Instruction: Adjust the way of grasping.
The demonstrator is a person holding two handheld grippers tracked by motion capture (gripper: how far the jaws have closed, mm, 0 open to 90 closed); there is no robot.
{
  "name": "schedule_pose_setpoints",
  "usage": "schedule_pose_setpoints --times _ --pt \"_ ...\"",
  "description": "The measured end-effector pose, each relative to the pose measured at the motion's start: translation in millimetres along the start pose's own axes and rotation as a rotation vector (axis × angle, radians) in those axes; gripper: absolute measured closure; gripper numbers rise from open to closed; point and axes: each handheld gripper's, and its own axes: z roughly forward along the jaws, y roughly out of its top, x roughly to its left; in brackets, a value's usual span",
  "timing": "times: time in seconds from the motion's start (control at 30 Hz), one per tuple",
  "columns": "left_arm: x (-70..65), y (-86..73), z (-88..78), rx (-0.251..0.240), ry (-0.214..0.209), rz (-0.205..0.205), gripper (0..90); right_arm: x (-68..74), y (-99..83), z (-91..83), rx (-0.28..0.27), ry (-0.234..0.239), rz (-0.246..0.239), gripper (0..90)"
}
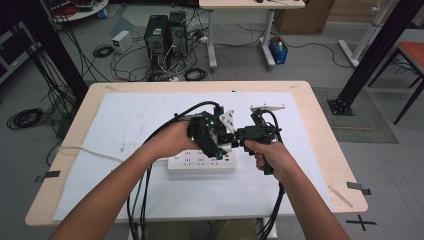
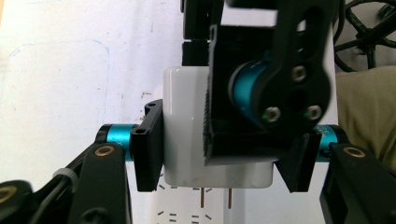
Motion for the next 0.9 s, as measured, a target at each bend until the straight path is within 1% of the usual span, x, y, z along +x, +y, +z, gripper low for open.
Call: schedule_pose_setpoints --times 0.07,0.17,0.27,0.3,0.33,0.47,0.5,0.57,0.6,0.77,0.8,0.83,0.87,0.9 --pt "-0.1 0.1 0.0 0.001 0.001 0.002 42.4 -1.2 0.4 0.4 -0.003 0.011 0.019 36.1" --pt "0.1 -0.4 -0.4 -0.002 0.005 0.0 42.4 -4.7 0.7 0.4 -0.01 0.024 0.033 39.6" --pt "0.3 -0.7 -0.5 -0.002 0.007 0.001 42.4 -7.0 0.9 1.0 0.002 0.037 0.043 43.4" --pt "0.1 -0.5 -0.3 -0.001 0.007 0.005 42.4 -7.9 1.0 1.8 -0.002 0.047 0.053 45.7" --pt "0.0 -0.4 -0.1 0.0 0.008 0.008 42.4 -7.9 1.0 1.8 -0.002 0.047 0.053 45.7" --pt "-0.6 0.8 -0.3 -0.012 0.013 0.009 42.4 -9.6 1.3 2.7 0.007 0.063 0.059 52.4" --pt "-0.6 1.1 -0.3 -0.013 0.014 0.01 42.4 -10.1 1.2 3.2 0.01 0.067 0.052 53.2" --pt "-1.4 1.4 0.4 -0.009 0.019 0.014 42.4 -10.0 1.1 3.7 0.013 0.066 0.038 57.2" --pt "-1.8 1.5 0.7 -0.009 0.023 0.016 42.4 -9.9 1.0 3.1 0.01 0.063 0.044 59.2" --pt "-2.8 2.8 2.5 0.007 0.046 0.03 42.1 -10.7 0.9 3.1 -0.006 0.049 0.052 61.9" --pt "-2.6 2.8 3.0 0.012 0.037 0.017 39.6 -11.0 0.9 3.0 -0.008 0.05 0.049 62.1" --pt "-2.3 2.6 3.3 0.021 0.043 0.01 27.7 -11.0 0.7 2.4 -0.011 0.037 0.041 62.1" --pt "-2.0 1.6 2.8 0.033 0.047 0.006 24.3 -11.7 0.6 0.4 -0.017 0.02 0.031 62.1" --pt "-1.3 0.0 1.7 0.035 0.047 0.013 24.3 -11.7 0.6 0.4 -0.017 0.02 0.031 62.1"
